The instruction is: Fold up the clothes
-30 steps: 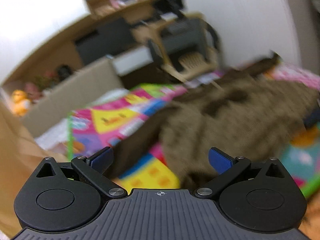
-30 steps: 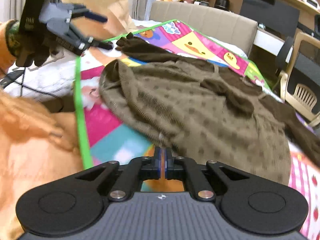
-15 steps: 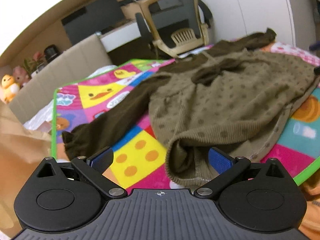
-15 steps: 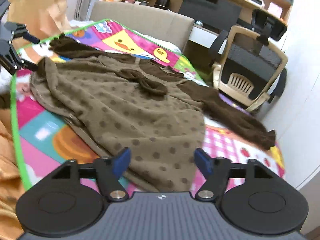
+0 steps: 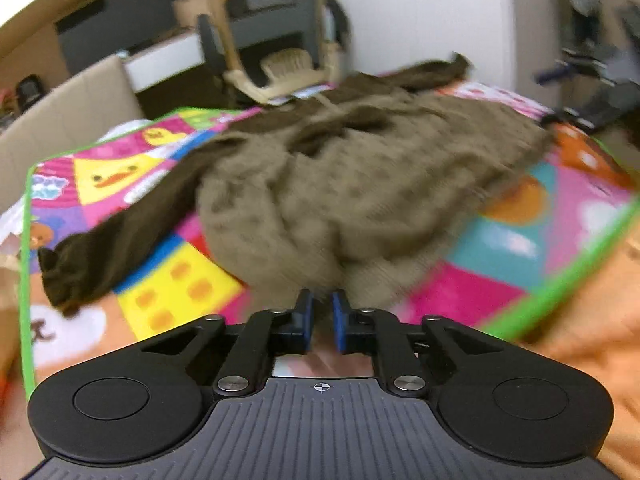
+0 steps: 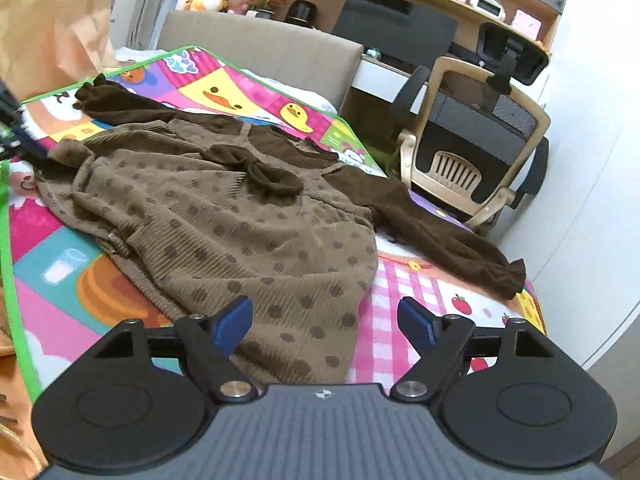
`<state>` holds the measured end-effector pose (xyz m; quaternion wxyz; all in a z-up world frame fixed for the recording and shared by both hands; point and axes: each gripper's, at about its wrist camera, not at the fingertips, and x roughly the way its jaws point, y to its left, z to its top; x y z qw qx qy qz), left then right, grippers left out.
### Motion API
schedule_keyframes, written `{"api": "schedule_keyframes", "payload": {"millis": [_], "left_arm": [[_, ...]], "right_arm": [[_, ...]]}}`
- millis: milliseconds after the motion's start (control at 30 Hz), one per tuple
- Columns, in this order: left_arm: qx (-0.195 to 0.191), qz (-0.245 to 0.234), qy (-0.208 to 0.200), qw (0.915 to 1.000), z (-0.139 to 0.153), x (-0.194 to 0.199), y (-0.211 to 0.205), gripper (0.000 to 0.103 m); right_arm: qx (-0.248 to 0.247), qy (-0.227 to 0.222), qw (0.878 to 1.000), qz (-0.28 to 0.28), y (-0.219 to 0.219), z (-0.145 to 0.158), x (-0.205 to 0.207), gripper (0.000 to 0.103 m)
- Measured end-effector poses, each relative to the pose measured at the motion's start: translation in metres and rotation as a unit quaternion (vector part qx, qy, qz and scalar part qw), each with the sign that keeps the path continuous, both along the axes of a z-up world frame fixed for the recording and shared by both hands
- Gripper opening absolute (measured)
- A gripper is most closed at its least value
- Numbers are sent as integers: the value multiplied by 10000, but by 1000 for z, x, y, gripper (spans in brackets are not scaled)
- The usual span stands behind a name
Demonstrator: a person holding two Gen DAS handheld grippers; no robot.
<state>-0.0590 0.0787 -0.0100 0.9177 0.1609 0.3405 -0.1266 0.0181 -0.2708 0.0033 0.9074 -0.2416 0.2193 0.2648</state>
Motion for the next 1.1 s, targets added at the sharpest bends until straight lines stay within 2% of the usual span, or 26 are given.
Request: {"api": "schedule_keyframes", "payload": {"millis": [67,133,200,233,300,367,433,567,667,767,867,900,933,967,1000,1033,1067,1100], "left_arm": [[22,-219,80,9997,1,-17,-5,12],[77,-263,23,9996,2,-24,-8,21],[228,-4,-166,9996,4,-20,-7,40],[323,183,-284,9989,4,-16,-6,55],[438,491,-441,9969,4,-7,-1,61],[480,632,-491,9956,1,3,5,74],[461,704,-475,9953,-3,12,13,76],[58,960,-391,9946,-10,24,30,75],[2,1054,-448,9934,-10,28,34,74],[20,1073,-464,9931,-12,31,36,73],[-60,939,-442,9946,-17,38,34,73],[-81,886,-438,9951,-18,41,32,73],[-84,833,-436,9955,-19,44,30,71],[-71,785,-440,9959,-20,47,27,62],[-28,749,-457,9961,-19,49,23,53],[15,712,-473,9963,-18,51,20,32],[56,675,-496,9965,-17,52,16,13],[93,639,-553,9964,-13,50,13,11]], "right_arm": [[-27,38,9998,170,7,-3,-6,80],[-35,75,9993,355,17,-5,-11,80],[-39,110,9985,536,27,-8,-15,80],[-41,127,9980,626,32,-10,-18,80],[-125,112,9977,663,36,-12,-19,78],[-170,142,9981,568,31,-13,-18,75],[-198,169,9988,409,22,-14,-16,71],[-491,42,9987,128,6,-17,-17,71],[-925,-223,9954,-62,1,-25,-18,71],[-929,-308,9948,-275,2,-30,-9,71],[-925,-377,9948,-204,10,-35,-1,70],[-923,-400,9948,-165,13,-36,2,63],[-921,-401,9949,-97,17,-37,3,46],[-919,-387,9950,-8,21,-38,4,38],[-878,-380,9954,34,22,-36,5,25],[-809,-378,9960,43,23,-34,5,11],[-739,-376,9965,51,23,-31,6,6],[-649,-398,9971,28,20,-27,5,5]]}}
